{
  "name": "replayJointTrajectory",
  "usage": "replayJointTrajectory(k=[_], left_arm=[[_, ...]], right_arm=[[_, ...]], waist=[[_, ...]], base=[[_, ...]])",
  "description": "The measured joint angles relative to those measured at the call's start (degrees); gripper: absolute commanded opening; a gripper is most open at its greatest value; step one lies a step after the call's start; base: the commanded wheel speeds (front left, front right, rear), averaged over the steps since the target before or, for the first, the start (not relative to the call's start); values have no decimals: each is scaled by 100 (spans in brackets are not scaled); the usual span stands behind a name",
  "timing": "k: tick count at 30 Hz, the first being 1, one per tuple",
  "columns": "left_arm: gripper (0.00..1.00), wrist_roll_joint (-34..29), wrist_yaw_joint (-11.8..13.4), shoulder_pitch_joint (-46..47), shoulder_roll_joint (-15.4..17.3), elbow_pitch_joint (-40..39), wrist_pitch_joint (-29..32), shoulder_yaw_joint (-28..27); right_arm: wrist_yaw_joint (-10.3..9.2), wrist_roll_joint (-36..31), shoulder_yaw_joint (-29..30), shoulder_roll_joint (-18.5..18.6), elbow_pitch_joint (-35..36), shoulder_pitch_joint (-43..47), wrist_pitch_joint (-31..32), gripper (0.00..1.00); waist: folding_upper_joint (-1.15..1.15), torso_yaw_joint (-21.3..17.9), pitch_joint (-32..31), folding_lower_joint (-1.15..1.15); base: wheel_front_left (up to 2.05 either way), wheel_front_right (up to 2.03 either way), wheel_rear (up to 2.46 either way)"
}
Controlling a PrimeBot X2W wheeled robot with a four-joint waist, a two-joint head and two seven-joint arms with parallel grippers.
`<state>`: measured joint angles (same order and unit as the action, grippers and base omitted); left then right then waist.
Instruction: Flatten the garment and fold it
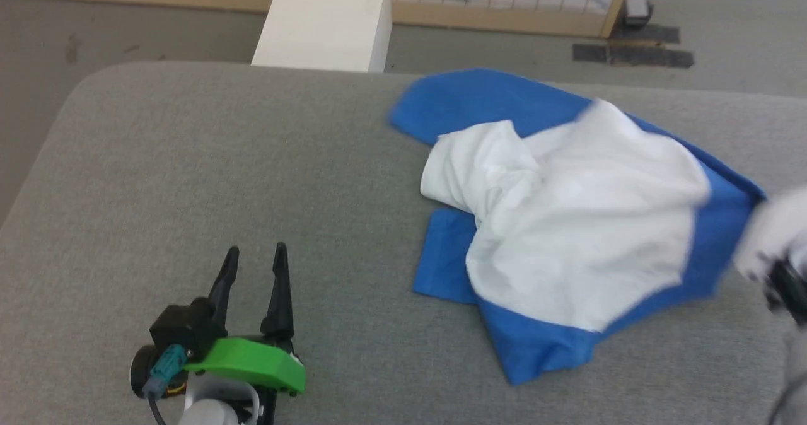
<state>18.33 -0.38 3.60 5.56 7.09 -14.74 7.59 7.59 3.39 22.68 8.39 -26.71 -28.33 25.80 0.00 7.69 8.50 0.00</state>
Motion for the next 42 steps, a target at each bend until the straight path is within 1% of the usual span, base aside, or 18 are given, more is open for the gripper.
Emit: replayJointTrajectory(k=[3,5,8,9,10,12,16,19,21,22,24,26,28,32,35,40,41,42], left_arm=[[100,-21,2,-160,-13,18,0,-16],[100,-21,30,-295,-15,21,0,-41],[100,-19,87,-418,-13,30,2,-96],[100,-16,99,-456,-13,45,12,-109],[100,-12,103,-485,-13,52,40,-111],[100,-7,125,-531,-14,58,89,-103],[100,164,148,-522,-43,-26,293,-79],[100,267,166,-264,-82,-146,686,34],[100,278,225,92,-104,-162,1077,125],[100,315,299,340,-129,-123,1435,183],[100,392,381,753,-144,42,2217,339],[100,504,425,1106,-160,348,3315,599],[100,445,478,1358,-140,619,4124,840],[100,127,461,1777,166,1303,5447,1280],[100,41,466,1817,379,1725,5967,1376],[100,298,350,1830,330,1807,5945,1270],[93,331,310,1825,328,1809,5914,1270],[45,400,256,1817,330,1809,5893,1266]], right_arm=[[0,-15,799,-52,582,981,180,0],[-1,19,1339,-303,942,1942,415,0],[-1,205,1394,-546,1180,2633,502,0],[-1,331,1288,-561,1229,2737,431,33],[-1,505,1188,-555,1230,2769,326,100],[-1,998,990,-558,1246,2776,-185,100],[-1,1330,842,-556,1573,2772,-1452,100],[-1,1489,837,-544,1682,2778,-1992,100],[-1,1600,698,-539,1696,2808,-2091,100],[-1,1662,619,-548,1699,2816,-2136,100],[-1,1682,483,-550,1710,2840,-2182,100],[-1,1719,394,-552,1714,2839,-2234,100],[-1,1738,333,-547,1713,2838,-2264,100],[-1,1855,146,-549,1671,2830,-2350,100],[-1,1926,26,-549,1612,2825,-2465,100],[-1,1979,-34,-548,1408,2803,-2669,100],[-1,1979,-36,-548,1376,2803,-2693,100],[-1,1979,-37,-550,1335,2803,-2717,100]], waist=[[0,-151,-255,-1],[0,-309,-474,0],[0,-519,-629,0],[0,-597,-669,-1],[0,-657,-698,-1],[0,-801,-768,0],[0,-1031,-887,0],[0,-1157,-937,-1],[0,-1224,-942,0],[0,-1261,-933,-1],[0,-1329,-903,-1],[0,-1404,-851,-1],[0,-1465,-778,0],[0,-1598,-589,-1],[0,-1704,-434,0],[0,-1873,-207,0],[0,-1891,-178,0],[0,-1909,-147,0]], base=[[0,0,0],[0,0,0],[0,0,0],[0,0,0],[0,0,0],[0,0,0],[0,0,0],[0,0,0],[0,0,0],[0,0,0],[0,0,0],[0,0,0],[0,0,0],[0,0,0],[0,0,0],[0,0,0],[0,0,0],[0,0,0]])
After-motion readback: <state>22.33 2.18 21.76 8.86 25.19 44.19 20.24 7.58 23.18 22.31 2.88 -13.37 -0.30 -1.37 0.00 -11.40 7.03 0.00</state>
